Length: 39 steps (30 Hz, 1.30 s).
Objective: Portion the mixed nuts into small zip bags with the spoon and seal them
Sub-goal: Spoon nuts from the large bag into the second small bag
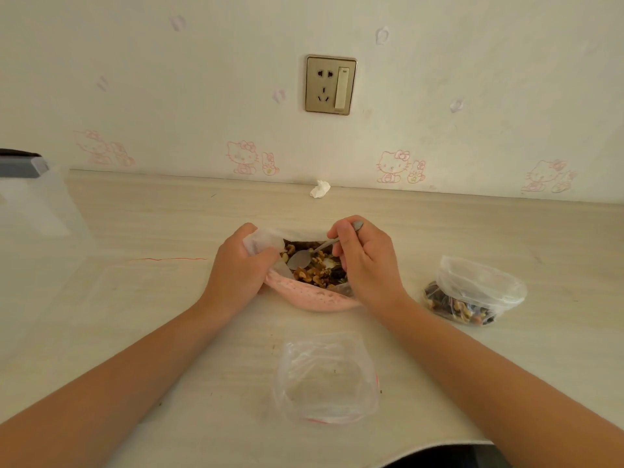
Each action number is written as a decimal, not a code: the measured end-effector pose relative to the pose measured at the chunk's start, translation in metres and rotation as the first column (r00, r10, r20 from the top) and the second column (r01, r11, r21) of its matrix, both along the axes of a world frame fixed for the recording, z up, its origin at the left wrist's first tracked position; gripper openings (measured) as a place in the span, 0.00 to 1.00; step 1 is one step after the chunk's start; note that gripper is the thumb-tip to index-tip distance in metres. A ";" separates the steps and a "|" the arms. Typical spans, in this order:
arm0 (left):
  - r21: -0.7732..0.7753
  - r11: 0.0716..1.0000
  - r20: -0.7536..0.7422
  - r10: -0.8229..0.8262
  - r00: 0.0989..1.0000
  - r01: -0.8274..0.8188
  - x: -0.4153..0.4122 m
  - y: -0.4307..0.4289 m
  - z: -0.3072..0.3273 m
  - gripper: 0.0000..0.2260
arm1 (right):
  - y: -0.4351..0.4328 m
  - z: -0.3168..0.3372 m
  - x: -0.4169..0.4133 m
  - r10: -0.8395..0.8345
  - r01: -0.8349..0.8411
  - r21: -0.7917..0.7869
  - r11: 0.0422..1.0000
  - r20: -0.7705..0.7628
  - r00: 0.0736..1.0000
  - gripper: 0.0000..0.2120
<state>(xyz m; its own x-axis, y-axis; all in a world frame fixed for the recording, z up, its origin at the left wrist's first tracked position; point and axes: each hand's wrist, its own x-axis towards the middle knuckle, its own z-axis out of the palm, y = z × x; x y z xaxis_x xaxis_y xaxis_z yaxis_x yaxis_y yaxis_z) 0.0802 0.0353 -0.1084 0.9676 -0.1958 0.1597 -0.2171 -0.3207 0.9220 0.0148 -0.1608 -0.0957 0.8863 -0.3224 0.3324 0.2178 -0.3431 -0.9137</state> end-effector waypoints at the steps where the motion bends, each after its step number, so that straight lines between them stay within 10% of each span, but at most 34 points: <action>1: 0.008 1.000 -0.008 0.006 1.000 -0.006 0.000 0.000 0.000 0.05 | 0.000 0.000 0.004 0.005 -0.005 -0.012 1.000 0.003 1.000 0.14; 19: 0.342 0.940 0.041 -0.016 0.999 0.001 0.019 -0.005 -0.001 0.15 | -0.031 0.032 0.003 -0.114 0.102 0.094 0.990 0.122 0.986 0.14; 25: 0.152 0.988 0.067 0.012 0.998 -0.022 0.014 -0.005 -0.004 0.10 | -0.038 0.039 0.002 -0.123 0.117 -0.048 0.992 -0.144 0.982 0.14; 34: -0.209 0.965 -0.130 0.131 0.983 -0.156 0.011 -0.004 0.009 0.06 | -0.025 0.022 0.002 -0.173 0.172 -0.042 0.984 -0.001 0.985 0.15; 39: -0.423 0.904 -0.297 -0.080 0.951 -0.056 0.014 -0.005 0.016 0.13 | -0.024 0.018 0.005 -0.130 0.130 0.031 0.991 -0.020 0.991 0.14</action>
<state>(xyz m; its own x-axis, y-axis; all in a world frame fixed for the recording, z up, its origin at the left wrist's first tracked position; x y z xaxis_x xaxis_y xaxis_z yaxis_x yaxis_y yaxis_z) 0.0942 0.0307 -0.0926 0.9800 -0.1872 -0.0681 0.0904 0.1135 0.9894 0.0203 -0.1848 -0.0781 0.8418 -0.4458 0.3042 0.1567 -0.3375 -0.9282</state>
